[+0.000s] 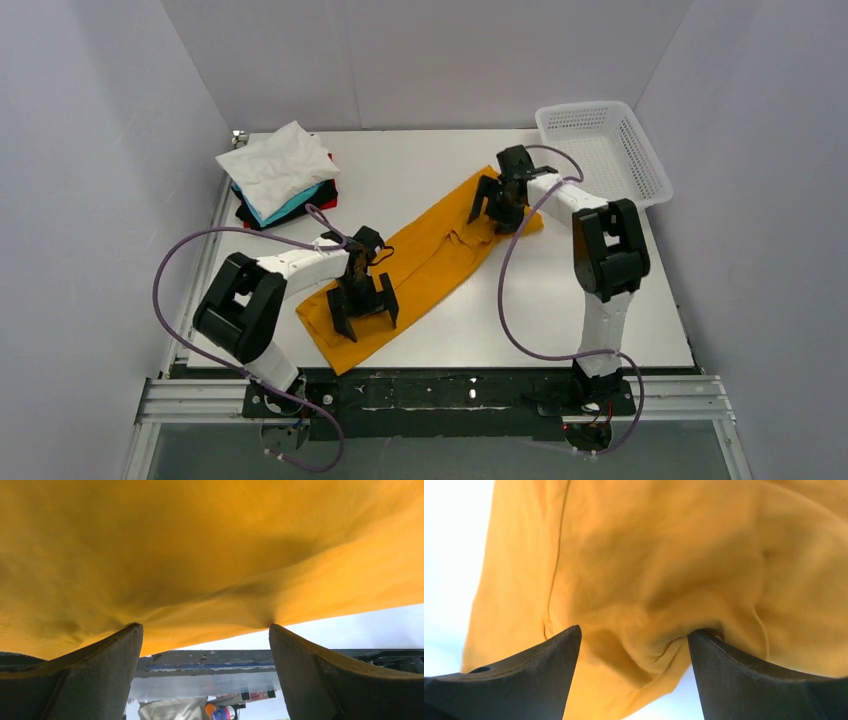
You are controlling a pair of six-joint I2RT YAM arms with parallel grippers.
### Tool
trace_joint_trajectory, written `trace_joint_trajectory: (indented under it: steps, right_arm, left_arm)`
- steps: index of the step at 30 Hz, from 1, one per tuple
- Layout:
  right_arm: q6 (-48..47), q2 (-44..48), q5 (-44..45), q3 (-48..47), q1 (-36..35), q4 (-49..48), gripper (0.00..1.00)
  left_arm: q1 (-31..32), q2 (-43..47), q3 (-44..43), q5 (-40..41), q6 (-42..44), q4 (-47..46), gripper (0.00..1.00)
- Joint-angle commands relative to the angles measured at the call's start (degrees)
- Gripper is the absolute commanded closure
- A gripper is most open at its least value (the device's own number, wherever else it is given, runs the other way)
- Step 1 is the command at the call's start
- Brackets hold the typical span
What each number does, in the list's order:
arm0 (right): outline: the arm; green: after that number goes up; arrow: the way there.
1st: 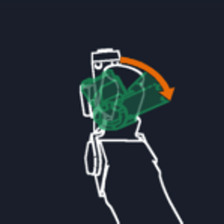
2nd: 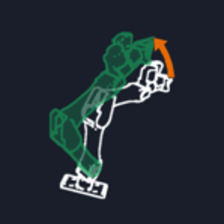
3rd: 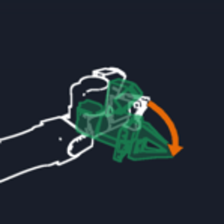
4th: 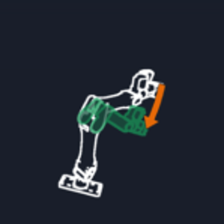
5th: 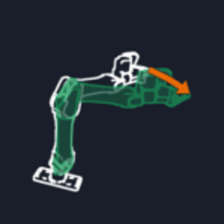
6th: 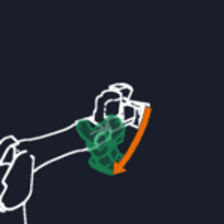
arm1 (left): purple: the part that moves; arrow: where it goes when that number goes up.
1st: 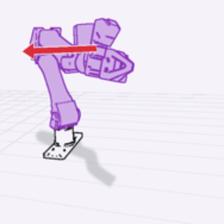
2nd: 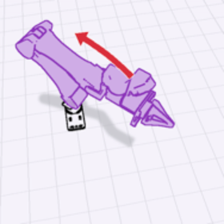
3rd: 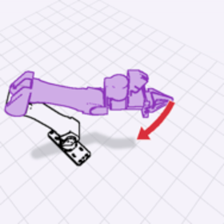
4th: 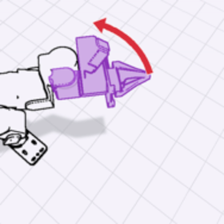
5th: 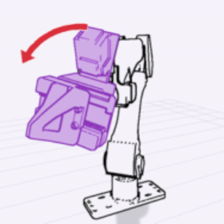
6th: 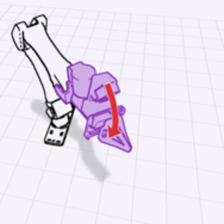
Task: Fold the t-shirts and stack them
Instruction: Rotate the tshirt 70 degrees
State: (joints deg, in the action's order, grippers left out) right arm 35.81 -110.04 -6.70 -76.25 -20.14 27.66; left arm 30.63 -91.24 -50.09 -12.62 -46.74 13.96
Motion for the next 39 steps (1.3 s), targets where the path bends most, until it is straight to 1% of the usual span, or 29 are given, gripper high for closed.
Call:
trace_joint_trajectory:
  steps: [1,2,3,5,8,10,12,14,16,18,19,22,25,26,28,30,32,34,37,39]
  right_arm:
    - [-11.87,-11.31,3.95,-20.42,0.78,1.36,0.14]
    - [-13.36,-14.66,2.86,-25.30,0.87,1.86,0.15]
    - [-14.58,-17.73,1.17,-30.37,0.96,3.22,0.16]
    - [-16.20,-23.59,-2.76,-39.53,0.89,5.73,0.17]
    - [-17.48,-30.97,-11.55,-48.79,0.90,4.02,0.17]
    - [-16.62,-35.52,-17.25,-53.10,0.83,0.30,0.15]
    - [-13.23,-39.12,-20.17,-58.72,0.80,-2.62,0.14]
    - [-7.43,-41.44,-22.03,-62.19,1.02,-7.38,0.14]
    - [-4.10,-42.60,-27.44,-62.59,1.15,-14.48,0.13]
    - [-3.88,-43.24,-30.94,-63.12,1.07,-18.37,0.12]
    - [-4.44,-43.13,-30.72,-63.40,1.07,-18.23,0.12]
    - [-7.08,-40.36,-25.17,-61.81,1.15,-14.39,0.12]
    - [-10.58,-36.48,-21.80,-60.08,1.16,-12.95,0.10]
    - [-11.64,-35.73,-21.02,-60.98,1.22,-11.42,0.09]
    - [-15.69,-34.21,-19.65,-64.19,1.45,-6.17,0.08]
    - [-17.97,-30.62,-16.96,-63.96,1.93,-4.09,0.08]
    - [-16.93,-25.79,-15.88,-60.19,2.95,-5.62,0.08]
    - [-14.82,-21.58,-15.44,-57.45,4.06,-6.12,0.08]
    - [-16.50,-15.99,-12.13,-57.42,4.62,-0.61,0.08]
    - [-18.36,-11.63,-9.15,-54.35,4.67,3.65,0.08]
  left_arm:
    - [3.91,-5.67,-0.01,1.69,-8.80,-4.14,0.02]
    - [4.71,-7.87,-0.76,0.77,-9.77,-6.38,0.02]
    - [5.63,-10.19,-3.30,-0.21,-10.00,-7.75,0.02]
    - [7.78,-15.53,-8.36,-1.37,-9.85,-8.15,0.02]
    - [11.21,-22.79,-15.50,-3.57,-10.19,-8.46,0.02]
    - [13.36,-26.31,-18.86,-4.91,-11.17,-9.37,0.02]
    - [15.75,-28.93,-21.59,-4.50,-12.26,-9.73,0.02]
    - [17.68,-30.51,-23.73,-4.71,-12.96,-9.44,0.02]
    - [18.56,-30.45,-23.45,-2.93,-15.21,-9.31,0.02]
    - [18.71,-29.02,-22.25,-2.27,-16.34,-11.41,0.02]
    - [19.11,-28.41,-21.81,-2.69,-16.70,-13.04,0.02]
    - [21.49,-27.08,-22.52,-2.87,-16.56,-15.94,0.02]
    - [23.03,-27.84,-27.71,-3.34,-17.61,-18.41,0.02]
    - [23.28,-28.10,-30.37,-3.45,-17.29,-16.55,0.02]
    - [23.59,-26.83,-33.25,-1.11,-14.47,-11.57,0.02]
    - [23.64,-23.28,-31.76,1.34,-12.72,-10.53,0.02]
    - [23.60,-18.77,-29.18,3.29,-11.01,-10.07,0.02]
    - [23.60,-14.39,-27.97,3.05,-7.81,-8.68,0.02]
    - [23.90,-6.34,-23.87,0.29,-3.88,-7.00,0.02]
    - [23.86,0.35,-19.76,-0.05,-1.52,-4.74,0.02]
